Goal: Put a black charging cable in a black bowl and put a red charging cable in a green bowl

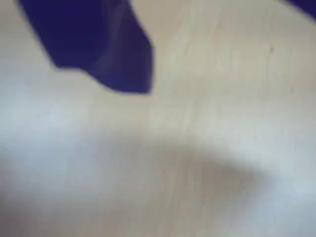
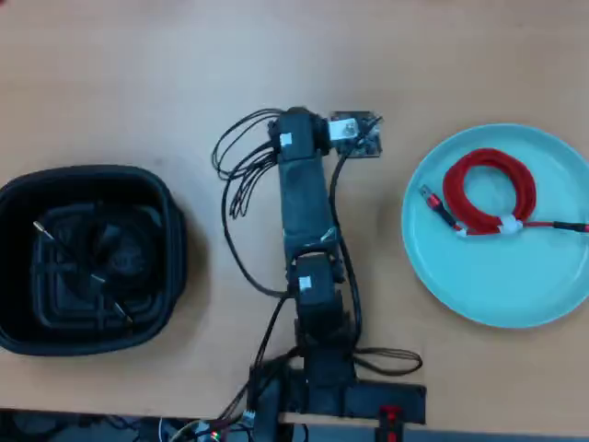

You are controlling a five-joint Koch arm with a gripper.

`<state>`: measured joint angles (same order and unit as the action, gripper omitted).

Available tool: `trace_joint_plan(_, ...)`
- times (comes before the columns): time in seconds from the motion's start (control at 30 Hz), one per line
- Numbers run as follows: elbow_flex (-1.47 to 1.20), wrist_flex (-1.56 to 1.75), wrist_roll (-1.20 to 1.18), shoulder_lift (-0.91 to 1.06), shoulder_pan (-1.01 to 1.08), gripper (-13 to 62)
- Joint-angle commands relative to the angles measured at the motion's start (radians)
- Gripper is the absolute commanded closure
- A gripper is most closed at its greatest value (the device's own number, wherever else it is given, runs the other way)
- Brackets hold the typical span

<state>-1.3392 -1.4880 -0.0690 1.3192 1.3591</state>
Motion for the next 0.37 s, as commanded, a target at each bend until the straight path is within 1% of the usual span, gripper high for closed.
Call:
trace_joint_plan(0.0, -0.02, 0.146, -0.011, 0.061, -0.017, -7.6)
trace_joint_plan(0.2, -0.198, 0.302, -0.005, 0.067, -0.012, -7.5)
trace_joint_plan(0.33, -0.241, 0.35, -0.006, 0.072, -0.009, -7.5)
